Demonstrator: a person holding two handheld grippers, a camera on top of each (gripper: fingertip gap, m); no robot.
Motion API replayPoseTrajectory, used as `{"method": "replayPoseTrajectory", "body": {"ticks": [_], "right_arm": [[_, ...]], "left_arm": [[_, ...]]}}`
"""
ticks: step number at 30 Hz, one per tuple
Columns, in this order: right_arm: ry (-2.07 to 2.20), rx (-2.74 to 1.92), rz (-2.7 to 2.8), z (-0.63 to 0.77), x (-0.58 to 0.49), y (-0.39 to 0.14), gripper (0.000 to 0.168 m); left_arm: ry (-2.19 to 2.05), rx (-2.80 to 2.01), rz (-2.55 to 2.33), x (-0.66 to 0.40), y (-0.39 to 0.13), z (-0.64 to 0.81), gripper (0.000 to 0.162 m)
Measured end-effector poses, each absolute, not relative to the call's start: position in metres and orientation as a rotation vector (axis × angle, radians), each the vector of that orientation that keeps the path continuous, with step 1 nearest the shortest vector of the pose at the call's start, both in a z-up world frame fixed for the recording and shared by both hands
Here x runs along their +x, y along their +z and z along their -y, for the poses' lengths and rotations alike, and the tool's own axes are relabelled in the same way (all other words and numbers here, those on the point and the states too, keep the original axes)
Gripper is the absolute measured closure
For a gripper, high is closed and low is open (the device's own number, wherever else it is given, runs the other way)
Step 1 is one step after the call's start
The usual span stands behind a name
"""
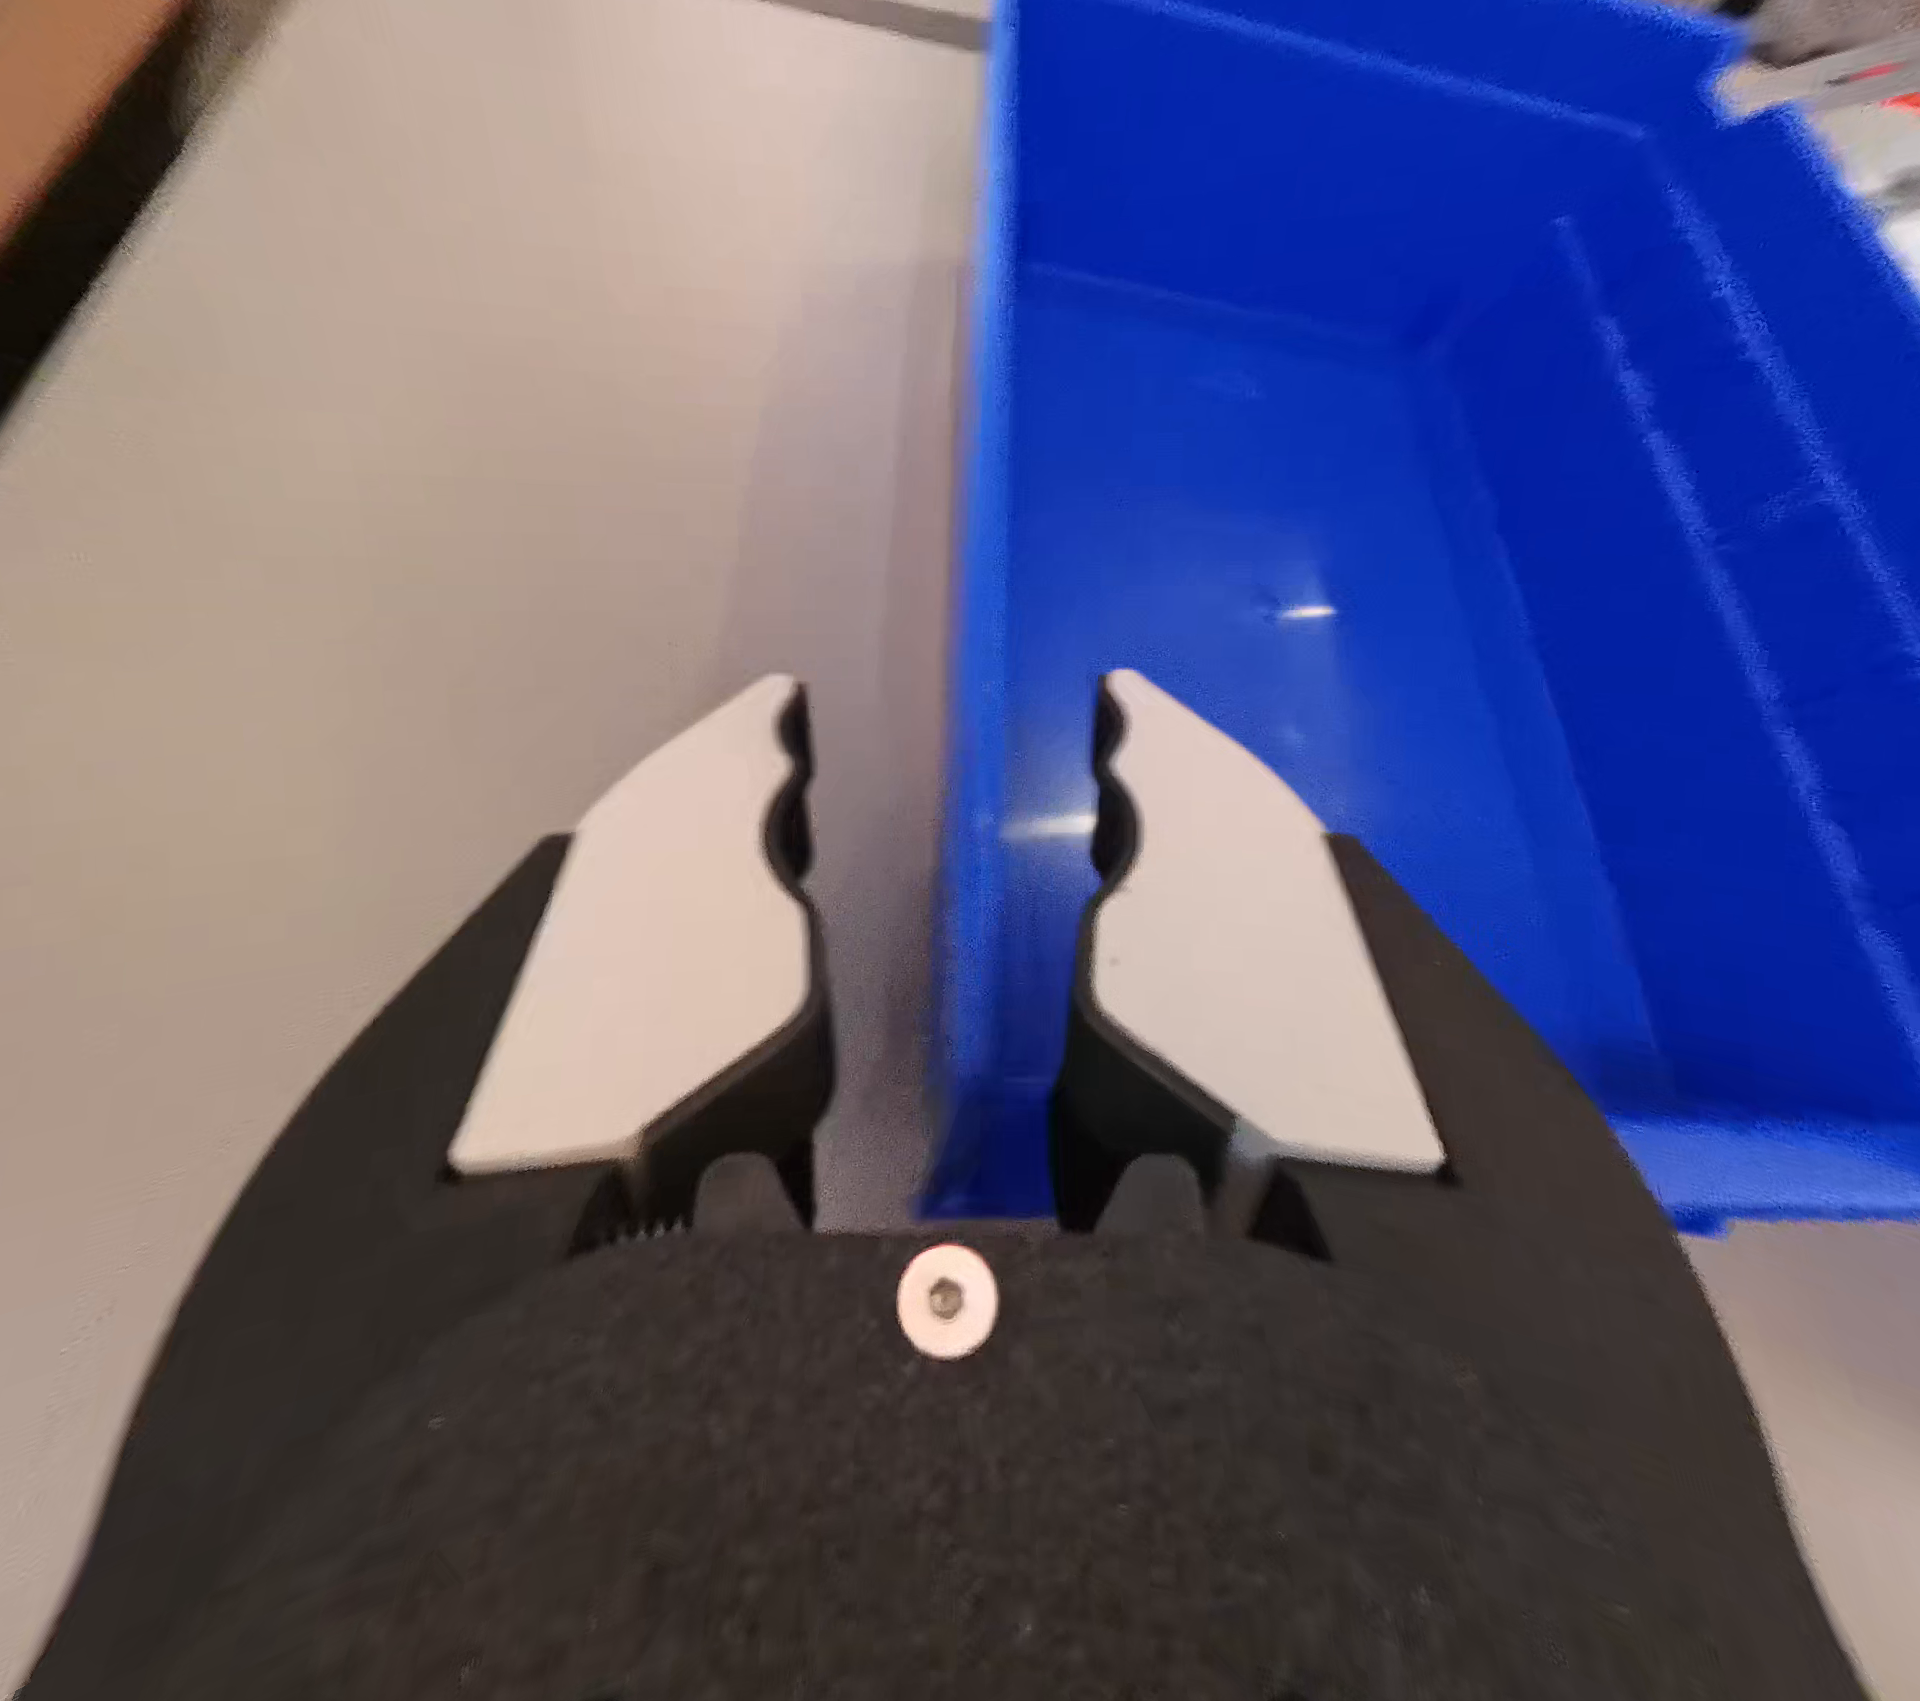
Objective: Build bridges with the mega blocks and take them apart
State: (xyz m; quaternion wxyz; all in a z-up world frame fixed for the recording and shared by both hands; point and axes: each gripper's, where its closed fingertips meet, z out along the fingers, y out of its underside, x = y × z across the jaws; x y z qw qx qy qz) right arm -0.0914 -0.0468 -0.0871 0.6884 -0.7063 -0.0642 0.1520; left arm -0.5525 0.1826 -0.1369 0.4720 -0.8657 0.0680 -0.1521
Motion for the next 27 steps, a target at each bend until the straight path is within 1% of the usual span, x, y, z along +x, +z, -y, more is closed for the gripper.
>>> {"method": "replayPoseTrajectory", "body": {"ticks": [1,2,3,7,9,15,17,18,19,20,22,23,24,25,26,27], "right_arm": [[0.343,-1.577,0.144,0.047,-0.091,-0.087,0.140],[0.343,-1.572,0.144,0.048,-0.091,-0.086,0.140],[0.341,-1.566,0.149,0.049,-0.092,-0.086,0.140],[0.301,-1.551,0.242,0.055,-0.107,-0.084,0.140],[0.307,-1.543,0.302,0.062,-0.131,-0.082,0.139],[0.484,-1.650,0.547,0.091,-0.277,-0.097,0.123],[0.532,-1.659,0.595,0.100,-0.319,-0.097,0.122],[0.553,-1.664,0.619,0.104,-0.336,-0.098,0.124],[0.512,-1.690,0.611,0.101,-0.344,-0.102,0.157],[0.437,-1.723,0.575,0.094,-0.344,-0.106,0.168],[0.363,-1.789,0.527,0.085,-0.342,-0.113,0.168],[0.384,-1.786,0.544,0.089,-0.340,-0.111,0.161],[0.426,-1.749,0.516,0.093,-0.332,-0.103,0.148],[0.481,-1.709,0.468,0.099,-0.320,-0.094,0.147],[0.564,-1.673,0.459,0.108,-0.314,-0.087,0.137],[0.644,-1.647,0.505,0.122,-0.316,-0.086,0.120]], "left_arm": [[-0.397,-2.095,-0.165,-0.547,-0.134,-0.179,0.139],[-0.352,-2.090,-0.138,-0.549,-0.134,-0.176,0.153],[-0.313,-2.089,-0.135,-0.549,-0.134,-0.171,0.156],[-0.248,-2.107,-0.080,-0.547,-0.134,-0.128,0.157],[-0.249,-2.109,-0.049,-0.547,-0.134,-0.097,0.157],[-0.258,-2.068,0.053,-0.546,-0.134,0.000,0.156],[-0.253,-2.047,0.070,-0.544,-0.134,0.024,0.156],[-0.243,-2.043,0.070,-0.543,-0.134,0.033,0.156],[-0.240,-2.043,0.065,-0.541,-0.134,0.040,0.156],[-0.241,-2.042,0.065,-0.540,-0.134,0.046,0.156],[-0.232,-2.038,0.076,-0.541,-0.134,0.057,0.156],[-0.233,-2.034,0.083,-0.541,-0.134,0.061,0.156],[-0.238,-2.028,0.085,-0.541,-0.134,0.065,0.156],[-0.240,-2.024,0.083,-0.542,-0.134,0.067,0.156],[-0.239,-2.022,0.080,-0.542,-0.134,0.068,0.156],[-0.240,-2.021,0.080,-0.542,-0.134,0.069,0.156]]}}
